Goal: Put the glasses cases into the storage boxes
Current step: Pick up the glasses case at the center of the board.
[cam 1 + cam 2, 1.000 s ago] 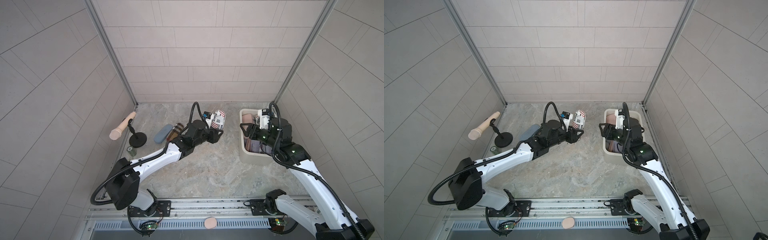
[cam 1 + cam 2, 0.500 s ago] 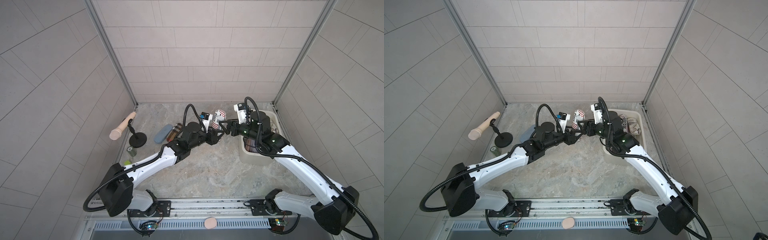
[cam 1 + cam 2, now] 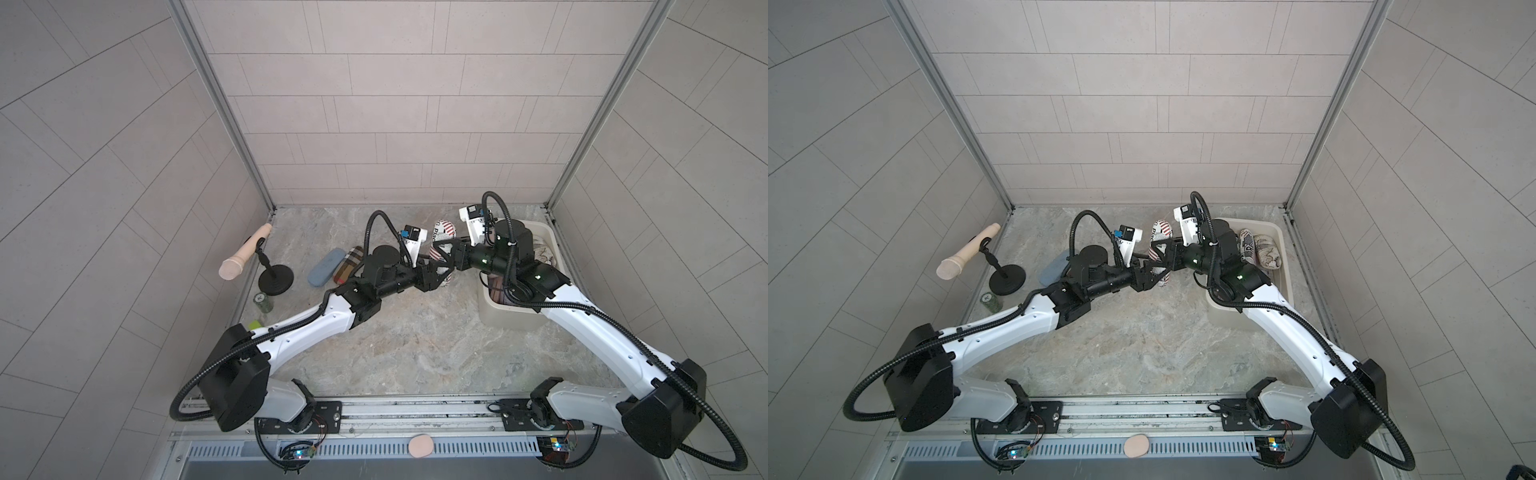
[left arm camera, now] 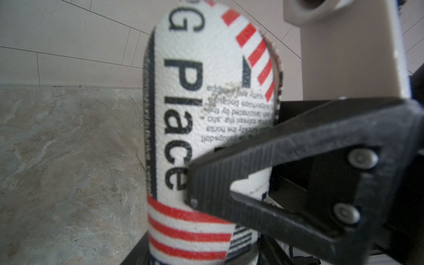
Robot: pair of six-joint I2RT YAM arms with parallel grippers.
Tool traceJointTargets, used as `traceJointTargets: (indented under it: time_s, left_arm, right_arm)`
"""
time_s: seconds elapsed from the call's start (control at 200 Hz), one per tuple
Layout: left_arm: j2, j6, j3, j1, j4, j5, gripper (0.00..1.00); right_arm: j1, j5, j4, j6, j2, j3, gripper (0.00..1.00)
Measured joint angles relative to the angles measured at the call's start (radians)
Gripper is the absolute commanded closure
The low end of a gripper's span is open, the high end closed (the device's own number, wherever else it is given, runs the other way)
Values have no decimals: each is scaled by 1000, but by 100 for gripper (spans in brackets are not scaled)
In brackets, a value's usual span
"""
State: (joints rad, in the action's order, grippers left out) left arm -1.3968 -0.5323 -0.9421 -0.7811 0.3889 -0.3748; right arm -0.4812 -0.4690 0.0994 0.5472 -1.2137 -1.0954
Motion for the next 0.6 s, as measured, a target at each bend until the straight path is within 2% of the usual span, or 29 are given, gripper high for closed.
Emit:
traceJointTargets:
  time_s: [0.23,0.325,0.6]
  left_arm:
    - [0,8,0,2,9,-23,17]
    - [0,18,0,2,5,-27,1]
    - [4,80,0,2,-13,-18,0]
  right_arm:
    - [-4,-1,-6,0,0,4,80]
    - [-5,14,-4,-3,1,5,81]
    - [-5,139,63,-36,13,-3,82]
